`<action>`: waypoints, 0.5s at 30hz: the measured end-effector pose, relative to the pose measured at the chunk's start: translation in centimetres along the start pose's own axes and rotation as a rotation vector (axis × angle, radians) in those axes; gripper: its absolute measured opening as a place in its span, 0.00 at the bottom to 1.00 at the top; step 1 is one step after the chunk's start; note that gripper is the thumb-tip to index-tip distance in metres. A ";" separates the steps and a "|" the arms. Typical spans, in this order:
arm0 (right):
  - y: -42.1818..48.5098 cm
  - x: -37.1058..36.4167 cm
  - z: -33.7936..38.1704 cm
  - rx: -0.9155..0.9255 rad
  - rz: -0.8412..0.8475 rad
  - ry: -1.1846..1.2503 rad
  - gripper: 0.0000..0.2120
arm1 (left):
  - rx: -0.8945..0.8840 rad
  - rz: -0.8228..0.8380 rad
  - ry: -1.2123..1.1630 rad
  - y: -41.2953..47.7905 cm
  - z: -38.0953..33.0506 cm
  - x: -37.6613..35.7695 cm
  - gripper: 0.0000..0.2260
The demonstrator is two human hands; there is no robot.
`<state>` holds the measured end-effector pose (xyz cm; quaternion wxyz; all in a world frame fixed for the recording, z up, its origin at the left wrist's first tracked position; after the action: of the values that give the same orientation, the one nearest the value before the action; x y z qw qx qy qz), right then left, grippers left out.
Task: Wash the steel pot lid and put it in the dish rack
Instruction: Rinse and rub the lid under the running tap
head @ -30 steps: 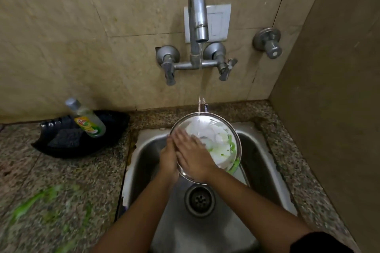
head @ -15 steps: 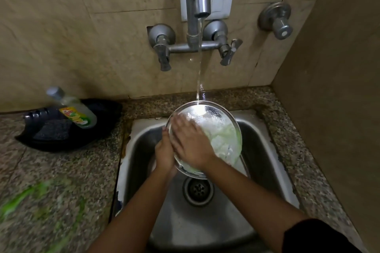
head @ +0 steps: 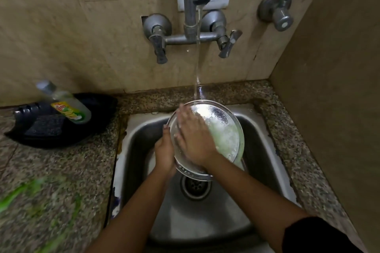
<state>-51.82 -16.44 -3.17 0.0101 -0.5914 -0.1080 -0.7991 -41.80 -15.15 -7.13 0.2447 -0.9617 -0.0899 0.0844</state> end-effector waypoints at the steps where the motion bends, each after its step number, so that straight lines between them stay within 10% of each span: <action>1: -1.0 -0.7 1.5 0.093 0.039 0.005 0.29 | -0.009 -0.016 -0.025 0.1 -0.3 0.1 0.20; 4: -5.5 -1.5 1.6 0.313 0.152 -0.034 0.28 | -0.011 -0.084 -0.046 1.2 -0.7 1.9 0.20; 11: -3.5 1.3 -7.4 -0.177 0.014 -0.128 0.33 | 0.024 -0.084 0.012 0.5 0.5 2.6 0.22; 15: -0.1 1.1 -0.4 -0.002 0.003 0.012 0.32 | 0.030 -0.004 -0.021 -0.6 0.6 0.5 0.22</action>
<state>-52.51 -16.31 -2.28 0.0114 -0.5866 -0.1062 -0.8028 -41.56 -14.25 -7.40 0.2583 -0.9568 -0.0930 0.0951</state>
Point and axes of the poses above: each hand's wrist, its own y-axis towards the middle knuckle, its own x-axis out of the back of the hand, z = x × y, the point moved 7 cm from there along y, towards the middle knuckle, and after that the axes turned 1 degree about y, right-handed, at the moved point
